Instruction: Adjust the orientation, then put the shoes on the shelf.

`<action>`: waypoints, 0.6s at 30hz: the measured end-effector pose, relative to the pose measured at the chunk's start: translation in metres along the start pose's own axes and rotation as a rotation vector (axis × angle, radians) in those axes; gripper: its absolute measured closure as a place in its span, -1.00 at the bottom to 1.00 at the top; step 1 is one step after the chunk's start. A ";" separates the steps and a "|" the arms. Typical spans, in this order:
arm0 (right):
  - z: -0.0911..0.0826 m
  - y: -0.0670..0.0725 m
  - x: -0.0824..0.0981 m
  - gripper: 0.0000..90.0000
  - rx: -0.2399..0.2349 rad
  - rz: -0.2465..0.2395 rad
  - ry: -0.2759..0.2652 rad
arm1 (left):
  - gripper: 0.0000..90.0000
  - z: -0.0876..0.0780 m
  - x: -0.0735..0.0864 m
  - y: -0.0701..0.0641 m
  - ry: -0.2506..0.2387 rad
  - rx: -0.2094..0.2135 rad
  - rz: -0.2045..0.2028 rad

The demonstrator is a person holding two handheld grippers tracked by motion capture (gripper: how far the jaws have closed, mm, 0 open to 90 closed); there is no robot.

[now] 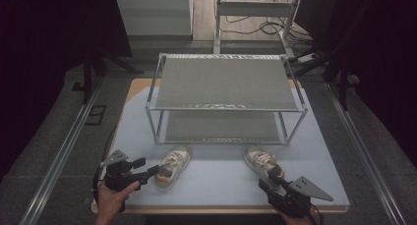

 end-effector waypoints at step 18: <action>0.006 -0.009 -0.045 -0.37 0.023 -0.041 0.052 | -0.45 -0.009 -0.019 -0.014 0.016 -0.007 0.043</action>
Point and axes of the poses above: each handheld gripper's, and its own axes: z roughly forward along the jaws, x roughly out of its underside, y roughly to its left, the point moved 10 cm from there along z, roughly forward along the jaws, and after that the axes turned 10 degrees about z, right-handed, at the moved point
